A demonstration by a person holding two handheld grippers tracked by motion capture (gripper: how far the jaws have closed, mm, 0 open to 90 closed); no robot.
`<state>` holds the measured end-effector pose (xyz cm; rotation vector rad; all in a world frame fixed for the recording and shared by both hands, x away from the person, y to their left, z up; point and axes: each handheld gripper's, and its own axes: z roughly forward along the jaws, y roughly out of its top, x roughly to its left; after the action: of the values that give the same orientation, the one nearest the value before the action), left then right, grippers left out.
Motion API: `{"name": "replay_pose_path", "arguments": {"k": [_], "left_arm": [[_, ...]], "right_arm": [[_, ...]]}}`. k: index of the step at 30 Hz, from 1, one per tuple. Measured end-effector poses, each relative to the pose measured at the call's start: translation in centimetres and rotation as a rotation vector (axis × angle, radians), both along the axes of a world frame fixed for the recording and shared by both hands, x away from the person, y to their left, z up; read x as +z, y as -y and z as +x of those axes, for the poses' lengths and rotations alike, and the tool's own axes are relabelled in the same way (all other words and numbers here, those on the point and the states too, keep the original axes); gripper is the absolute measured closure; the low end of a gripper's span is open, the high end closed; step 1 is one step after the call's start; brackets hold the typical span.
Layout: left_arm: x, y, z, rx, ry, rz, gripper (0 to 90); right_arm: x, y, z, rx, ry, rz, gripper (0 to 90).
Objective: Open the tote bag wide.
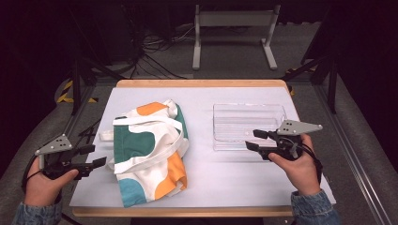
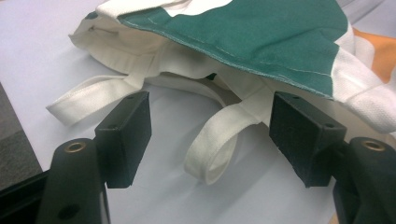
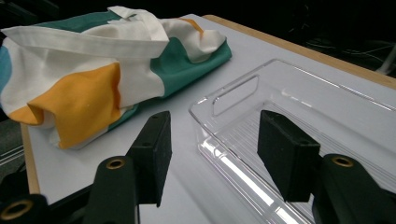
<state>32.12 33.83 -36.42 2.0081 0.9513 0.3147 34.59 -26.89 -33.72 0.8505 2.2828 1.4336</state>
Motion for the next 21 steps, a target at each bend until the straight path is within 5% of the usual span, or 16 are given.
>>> {"name": "replay_pose_path", "arguments": {"k": [11, 21], "left_arm": [[0.5, 0.1, 0.3, -0.009, 0.02, 0.001, 30.0], [0.5, -0.4, 0.5, -0.001, 0.02, -0.036, 28.2]], "right_arm": [[2.2, -5.1, 1.2, 0.136, 0.01, 0.001, 44.0], [2.6, -9.7, 2.4, 0.238, -0.009, 0.022, 41.8]]}}
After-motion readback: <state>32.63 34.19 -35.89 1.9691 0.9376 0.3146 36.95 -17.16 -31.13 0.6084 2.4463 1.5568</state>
